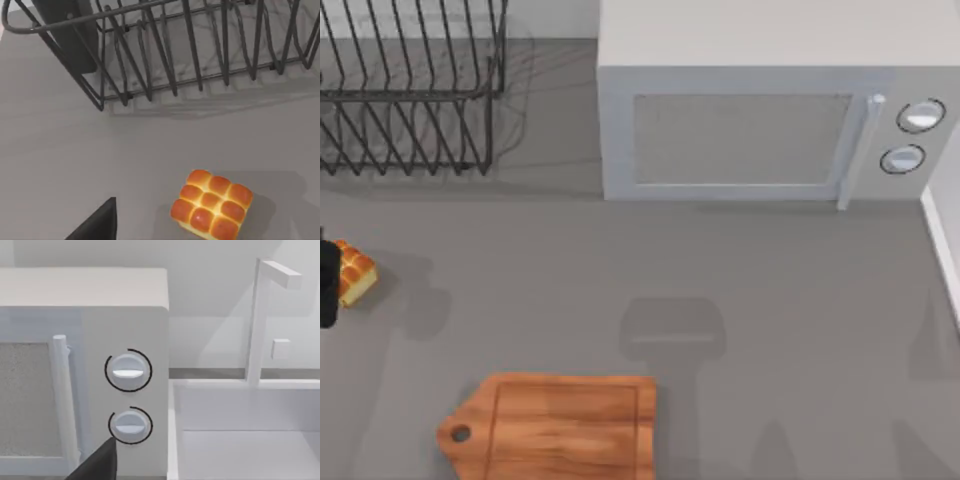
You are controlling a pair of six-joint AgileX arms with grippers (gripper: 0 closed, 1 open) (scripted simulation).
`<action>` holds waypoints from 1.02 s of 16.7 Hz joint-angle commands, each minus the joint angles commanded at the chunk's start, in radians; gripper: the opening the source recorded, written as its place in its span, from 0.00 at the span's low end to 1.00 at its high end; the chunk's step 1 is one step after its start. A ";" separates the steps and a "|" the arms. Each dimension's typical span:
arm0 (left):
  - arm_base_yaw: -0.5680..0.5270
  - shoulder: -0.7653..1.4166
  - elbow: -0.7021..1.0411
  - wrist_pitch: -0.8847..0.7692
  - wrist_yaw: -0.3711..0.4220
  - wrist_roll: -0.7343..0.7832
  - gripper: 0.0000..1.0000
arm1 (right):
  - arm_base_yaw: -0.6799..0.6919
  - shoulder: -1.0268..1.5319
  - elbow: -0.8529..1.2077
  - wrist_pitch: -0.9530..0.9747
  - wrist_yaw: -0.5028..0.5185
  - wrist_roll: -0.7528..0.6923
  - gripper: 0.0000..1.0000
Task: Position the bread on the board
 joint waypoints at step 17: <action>0.034 1.299 0.927 -0.672 0.002 0.437 1.00 | 0.000 0.000 0.000 0.000 0.000 0.000 1.00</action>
